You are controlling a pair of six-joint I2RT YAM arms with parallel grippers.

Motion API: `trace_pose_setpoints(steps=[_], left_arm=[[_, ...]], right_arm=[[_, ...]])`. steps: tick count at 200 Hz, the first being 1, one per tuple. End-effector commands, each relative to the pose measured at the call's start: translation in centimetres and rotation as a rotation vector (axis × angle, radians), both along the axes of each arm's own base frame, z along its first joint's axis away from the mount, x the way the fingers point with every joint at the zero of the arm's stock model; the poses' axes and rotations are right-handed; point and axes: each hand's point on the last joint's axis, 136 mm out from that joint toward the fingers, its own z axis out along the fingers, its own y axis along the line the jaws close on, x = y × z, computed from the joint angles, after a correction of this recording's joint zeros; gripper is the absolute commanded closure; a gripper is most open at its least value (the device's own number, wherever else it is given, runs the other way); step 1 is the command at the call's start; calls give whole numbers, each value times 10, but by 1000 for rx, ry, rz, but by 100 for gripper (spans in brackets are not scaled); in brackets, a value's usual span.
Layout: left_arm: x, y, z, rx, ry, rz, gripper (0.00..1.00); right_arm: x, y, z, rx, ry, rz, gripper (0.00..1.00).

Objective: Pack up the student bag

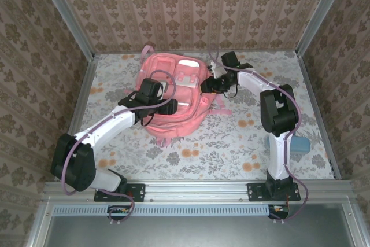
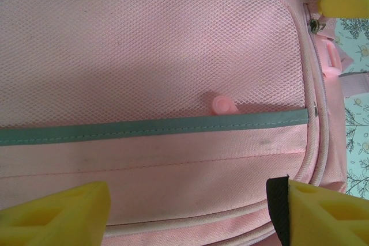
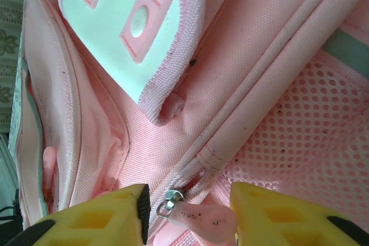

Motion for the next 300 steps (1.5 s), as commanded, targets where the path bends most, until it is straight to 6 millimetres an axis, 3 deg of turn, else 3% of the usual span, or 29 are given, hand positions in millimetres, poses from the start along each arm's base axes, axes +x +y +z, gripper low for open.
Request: trace_pose_setpoints(steps=[1, 72, 108, 133, 184, 221, 247, 300], left_arm=[[-1, 6, -4, 8, 14, 28, 25], [3, -2, -1, -27, 6, 18, 25], [19, -25, 12, -119, -27, -7, 27], [41, -45, 10, -135, -27, -7, 35], [88, -83, -16, -99, 26, 51, 70], [98, -90, -57, 4, 122, 97, 85], [98, -84, -82, 55, 182, 152, 90], [98, -80, -101, 76, 232, 211, 93]], right_arm=[[-16, 6, 14, 45, 16, 45, 62], [-26, 11, 19, 108, 87, 10, 84], [-27, 8, 30, 115, 64, -34, 97], [-31, 4, 36, 112, 68, -69, 100], [-38, 2, 36, 139, 137, -159, 100], [-54, 3, 38, 176, 197, -185, 100], [-70, 6, 35, 225, 267, -230, 100], [-101, 12, 34, 298, 368, -320, 100]])
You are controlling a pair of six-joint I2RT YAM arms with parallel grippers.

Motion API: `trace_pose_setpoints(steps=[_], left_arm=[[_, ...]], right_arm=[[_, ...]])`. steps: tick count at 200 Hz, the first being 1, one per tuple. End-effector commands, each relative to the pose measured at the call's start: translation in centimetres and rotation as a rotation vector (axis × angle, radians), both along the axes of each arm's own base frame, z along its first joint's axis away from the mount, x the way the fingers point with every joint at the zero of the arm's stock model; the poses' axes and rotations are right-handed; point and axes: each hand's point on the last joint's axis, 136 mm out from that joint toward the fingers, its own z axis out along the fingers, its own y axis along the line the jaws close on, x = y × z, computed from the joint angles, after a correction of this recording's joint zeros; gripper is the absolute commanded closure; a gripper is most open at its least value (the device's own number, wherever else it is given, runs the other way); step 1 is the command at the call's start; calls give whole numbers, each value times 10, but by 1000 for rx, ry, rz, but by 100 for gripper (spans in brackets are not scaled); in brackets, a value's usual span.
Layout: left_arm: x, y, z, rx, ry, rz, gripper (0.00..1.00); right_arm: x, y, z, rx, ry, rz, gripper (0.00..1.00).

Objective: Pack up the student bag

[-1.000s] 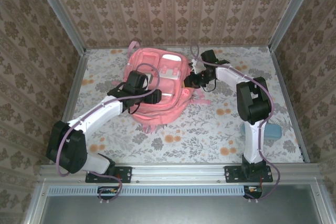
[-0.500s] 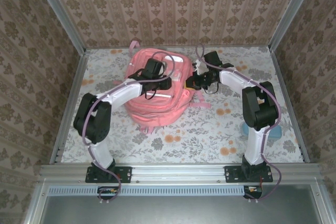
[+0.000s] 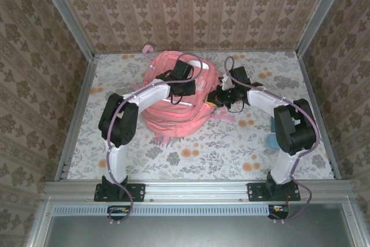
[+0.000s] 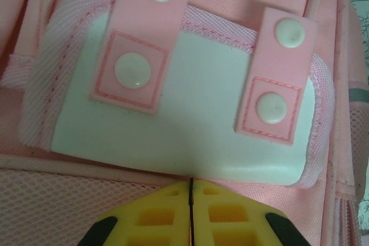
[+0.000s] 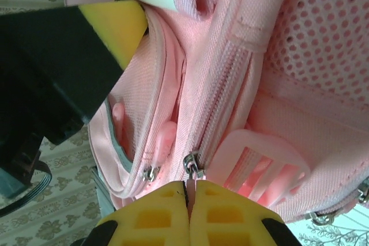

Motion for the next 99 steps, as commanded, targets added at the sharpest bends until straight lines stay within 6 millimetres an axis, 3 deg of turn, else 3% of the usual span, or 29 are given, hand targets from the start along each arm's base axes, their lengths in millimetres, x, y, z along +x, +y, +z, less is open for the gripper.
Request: trace_pose_setpoints(steps=[1, 63, 84, 99], left_arm=[[-3, 28, -54, 126, 108, 92, 93], [-2, 20, -46, 85, 113, 73, 92], [-2, 16, -33, 51, 104, 50, 89], [-3, 12, -12, 6, 86, 5, 83]], right_arm=[[-31, 18, 19, 105, 95, 1, 100], [-68, 48, 0, 130, 176, -14, 100], [-69, 38, -3, 91, 160, -38, 100], [-67, 25, -3, 53, 151, -62, 100]])
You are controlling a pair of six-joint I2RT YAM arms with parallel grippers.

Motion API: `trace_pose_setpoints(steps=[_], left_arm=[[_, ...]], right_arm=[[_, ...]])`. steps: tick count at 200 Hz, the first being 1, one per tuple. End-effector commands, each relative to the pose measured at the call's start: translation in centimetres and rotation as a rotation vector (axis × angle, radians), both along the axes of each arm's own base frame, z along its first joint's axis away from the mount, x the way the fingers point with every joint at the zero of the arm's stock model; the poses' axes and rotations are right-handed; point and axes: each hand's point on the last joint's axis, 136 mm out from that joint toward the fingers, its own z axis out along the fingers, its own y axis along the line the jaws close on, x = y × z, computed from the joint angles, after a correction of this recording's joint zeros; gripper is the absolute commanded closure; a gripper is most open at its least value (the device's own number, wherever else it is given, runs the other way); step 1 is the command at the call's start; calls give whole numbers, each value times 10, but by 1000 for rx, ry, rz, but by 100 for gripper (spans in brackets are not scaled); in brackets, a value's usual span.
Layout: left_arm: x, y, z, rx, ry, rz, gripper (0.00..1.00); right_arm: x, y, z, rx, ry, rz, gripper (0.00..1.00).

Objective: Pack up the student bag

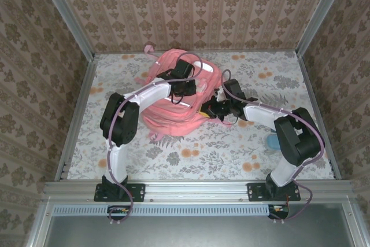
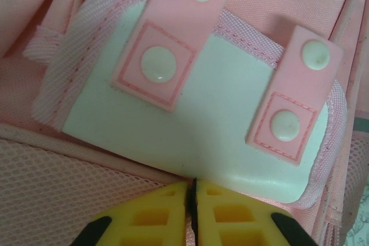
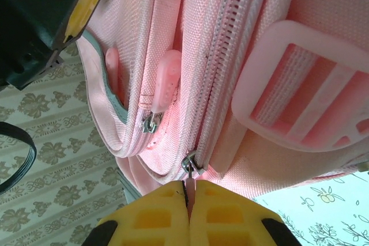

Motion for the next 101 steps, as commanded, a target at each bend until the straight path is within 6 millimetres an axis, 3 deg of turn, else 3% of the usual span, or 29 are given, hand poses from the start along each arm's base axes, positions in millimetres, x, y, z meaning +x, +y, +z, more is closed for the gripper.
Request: trace_pose_setpoints(steps=[1, 35, 55, 77, 101], left_arm=[[1, 14, -9, 15, 37, -3, 82], [-17, 5, 53, -57, -65, -192, 56], [-34, 6, 75, -42, -130, -306, 47], [-56, 5, 81, 18, -198, -446, 44], [-80, -6, 79, 76, -248, -596, 44]], right_arm=[[-23, -9, 5, -14, 61, 21, 100], [-15, -50, 13, -87, 38, -41, 100], [-6, -76, 15, -118, 24, -88, 100], [12, -99, 13, -138, 16, -124, 100], [31, -107, 10, -121, 15, -130, 100]])
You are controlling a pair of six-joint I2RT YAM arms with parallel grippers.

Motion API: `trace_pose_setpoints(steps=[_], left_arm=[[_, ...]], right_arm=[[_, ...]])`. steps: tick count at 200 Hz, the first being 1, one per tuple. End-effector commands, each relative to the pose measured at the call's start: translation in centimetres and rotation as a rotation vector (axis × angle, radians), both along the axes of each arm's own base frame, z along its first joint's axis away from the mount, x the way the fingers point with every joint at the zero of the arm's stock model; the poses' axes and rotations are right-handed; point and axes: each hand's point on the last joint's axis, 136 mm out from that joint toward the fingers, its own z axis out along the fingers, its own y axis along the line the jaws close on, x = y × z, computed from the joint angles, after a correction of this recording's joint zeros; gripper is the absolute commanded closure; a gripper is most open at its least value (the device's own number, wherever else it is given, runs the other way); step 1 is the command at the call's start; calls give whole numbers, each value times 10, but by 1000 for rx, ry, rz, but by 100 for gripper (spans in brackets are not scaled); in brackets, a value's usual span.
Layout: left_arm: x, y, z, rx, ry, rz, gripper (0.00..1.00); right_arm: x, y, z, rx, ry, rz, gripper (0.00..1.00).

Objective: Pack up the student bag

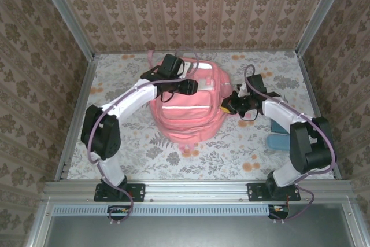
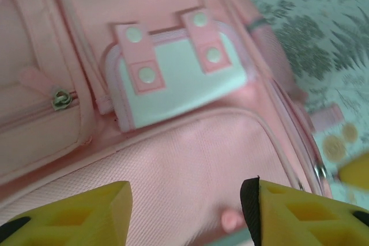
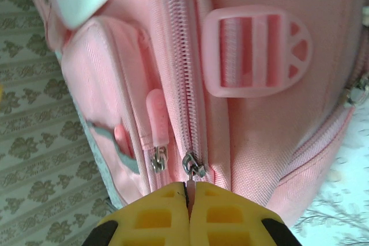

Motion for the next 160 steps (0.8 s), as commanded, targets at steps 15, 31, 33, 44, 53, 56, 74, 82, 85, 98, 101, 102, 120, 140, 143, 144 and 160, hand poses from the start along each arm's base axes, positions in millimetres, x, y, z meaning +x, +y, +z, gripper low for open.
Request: trace_pose_setpoints(steps=[15, 31, 33, 44, 53, 56, 74, 82, 85, 98, 101, 102, 120, 140, 143, 144, 160], left_arm=[[-46, -21, -14, 143, -100, -300, 44], [-59, -34, -22, 208, -149, -379, 44], [-59, -35, -22, 217, -155, -385, 44], [-66, -41, -29, 270, -182, -425, 44], [-70, -46, -34, 305, -201, -452, 44], [-72, -47, -36, 315, -206, -458, 44], [-75, -51, -45, 360, -222, -480, 46], [-76, -52, -49, 367, -215, -491, 46], [-77, -52, -50, 368, -212, -496, 46], [-82, -54, -56, 370, -191, -526, 48], [-82, -54, -57, 371, -186, -531, 47], [-83, -54, -58, 372, -186, -534, 47], [-91, -56, -66, 371, -160, -584, 45], [-92, -55, -75, 398, -144, -618, 45], [-92, -55, -75, 400, -142, -622, 45], [-92, -54, -76, 402, -140, -624, 45], [-89, -54, -85, 431, -129, -632, 48]], right_arm=[[23, -6, 1, 1, -15, 27, 100], [28, -4, 0, 13, -12, 31, 100], [29, -4, 0, 14, -12, 31, 100], [30, -4, 0, 18, -11, 33, 100], [31, -4, 0, 19, -12, 32, 100], [31, -4, 1, 19, -13, 32, 100], [32, -5, 1, 20, -13, 30, 100], [32, -5, 1, 22, -11, 31, 100], [32, -6, 0, 22, -10, 30, 100], [32, -6, 1, 24, -9, 30, 100], [32, -6, 1, 25, -10, 29, 100], [32, -6, 1, 25, -10, 28, 100], [33, -5, 2, 32, -10, 28, 100], [33, -4, 3, 40, -12, 28, 100], [33, -4, 4, 42, -11, 29, 100], [33, -4, 4, 42, -11, 29, 100], [34, -4, 5, 51, -10, 29, 100]])
